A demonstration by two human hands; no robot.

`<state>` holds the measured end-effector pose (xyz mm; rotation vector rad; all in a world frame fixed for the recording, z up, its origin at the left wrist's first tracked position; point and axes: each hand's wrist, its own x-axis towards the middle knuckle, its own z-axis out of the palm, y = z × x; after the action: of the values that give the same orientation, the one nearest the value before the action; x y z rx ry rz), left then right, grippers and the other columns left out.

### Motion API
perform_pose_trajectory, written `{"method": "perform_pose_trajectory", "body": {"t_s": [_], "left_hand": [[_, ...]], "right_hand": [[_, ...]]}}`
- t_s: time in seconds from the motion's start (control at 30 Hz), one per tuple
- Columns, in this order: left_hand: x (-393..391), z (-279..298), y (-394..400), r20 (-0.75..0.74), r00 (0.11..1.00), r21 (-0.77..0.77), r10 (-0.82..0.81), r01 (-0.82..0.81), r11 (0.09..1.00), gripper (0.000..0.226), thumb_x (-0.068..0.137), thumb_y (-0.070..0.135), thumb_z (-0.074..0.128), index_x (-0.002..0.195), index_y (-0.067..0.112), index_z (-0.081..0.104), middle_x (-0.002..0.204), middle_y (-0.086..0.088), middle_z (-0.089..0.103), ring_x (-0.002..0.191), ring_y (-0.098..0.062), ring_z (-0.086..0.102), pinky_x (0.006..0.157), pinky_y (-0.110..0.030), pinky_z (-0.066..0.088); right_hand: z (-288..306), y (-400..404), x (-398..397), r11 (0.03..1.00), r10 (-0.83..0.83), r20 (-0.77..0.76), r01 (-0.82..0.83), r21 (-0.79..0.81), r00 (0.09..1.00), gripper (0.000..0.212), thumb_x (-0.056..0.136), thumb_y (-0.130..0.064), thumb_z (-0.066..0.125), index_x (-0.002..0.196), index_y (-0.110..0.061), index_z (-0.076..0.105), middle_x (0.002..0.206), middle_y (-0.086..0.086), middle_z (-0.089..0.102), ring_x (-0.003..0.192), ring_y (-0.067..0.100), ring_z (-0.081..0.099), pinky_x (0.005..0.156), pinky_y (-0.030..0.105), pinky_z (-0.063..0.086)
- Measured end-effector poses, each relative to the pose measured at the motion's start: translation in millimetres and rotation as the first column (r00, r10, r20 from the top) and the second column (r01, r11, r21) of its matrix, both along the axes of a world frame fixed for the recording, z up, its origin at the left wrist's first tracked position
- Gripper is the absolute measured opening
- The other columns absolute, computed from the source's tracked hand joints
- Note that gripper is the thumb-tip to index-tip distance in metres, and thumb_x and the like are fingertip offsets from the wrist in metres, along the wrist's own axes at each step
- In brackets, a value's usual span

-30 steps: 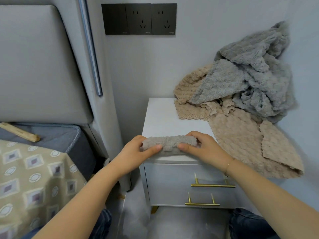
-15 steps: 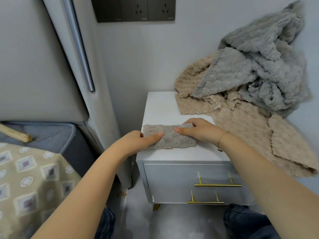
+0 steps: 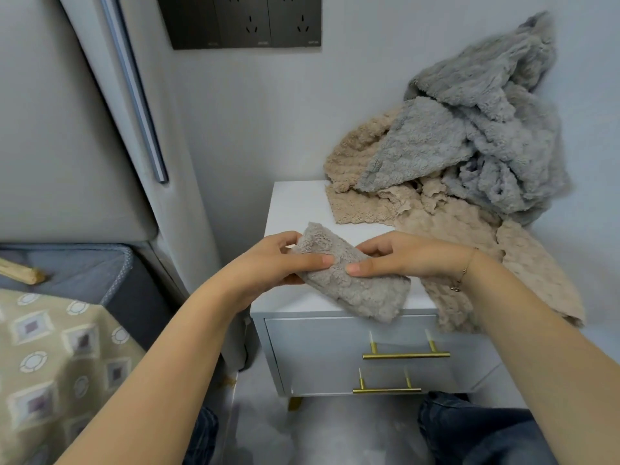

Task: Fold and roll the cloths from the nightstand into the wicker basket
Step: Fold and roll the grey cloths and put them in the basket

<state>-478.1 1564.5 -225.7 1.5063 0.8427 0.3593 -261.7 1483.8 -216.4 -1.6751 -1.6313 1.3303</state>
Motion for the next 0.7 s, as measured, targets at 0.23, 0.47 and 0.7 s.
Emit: {"method": "perform_pose_trajectory", "body": {"t_s": [0.23, 0.47, 0.7], "left_hand": [[11.7, 6.9, -20.4, 0.100, 0.994, -0.078, -0.049, 0.057, 0.995, 0.035, 0.086, 0.030, 0.067, 0.114, 0.007, 0.067, 0.109, -0.002, 0.073, 0.104, -0.013, 0.068, 0.088, -0.021, 0.054], [37.1, 17.2, -72.4, 0.224, 0.974, -0.112, -0.033, 0.059, 0.992, 0.046, 0.081, 0.031, 0.072, 0.119, 0.007, 0.062, 0.111, -0.007, 0.072, 0.105, -0.022, 0.068, 0.094, -0.030, 0.053], [67.6, 13.7, -163.8, 0.261, 0.965, -0.204, 0.014, 0.040, 0.978, 0.046, 0.085, 0.024, 0.072, 0.125, 0.015, 0.053, 0.110, -0.009, 0.070, 0.090, -0.017, 0.069, 0.080, -0.026, 0.057]], "right_hand": [[4.8, -44.9, -4.4, 0.976, -0.217, -0.176, 0.210, -0.059, 0.960, 0.046, 0.079, -0.039, 0.063, 0.107, -0.002, 0.070, 0.104, 0.010, 0.073, 0.092, 0.017, 0.069, 0.081, 0.024, 0.055], [21.2, -126.9, -8.8, 0.876, -0.473, -0.340, 0.475, -0.083, 0.813, 0.035, 0.080, -0.034, 0.065, 0.103, -0.008, 0.071, 0.107, 0.008, 0.073, 0.098, 0.018, 0.069, 0.084, 0.027, 0.054], [15.6, -237.8, -13.7, 0.665, -0.706, -0.369, 0.745, -0.051, 0.605, 0.032, 0.087, -0.026, 0.067, 0.110, -0.003, 0.069, 0.104, 0.009, 0.073, 0.092, 0.018, 0.071, 0.082, 0.026, 0.056]]}}
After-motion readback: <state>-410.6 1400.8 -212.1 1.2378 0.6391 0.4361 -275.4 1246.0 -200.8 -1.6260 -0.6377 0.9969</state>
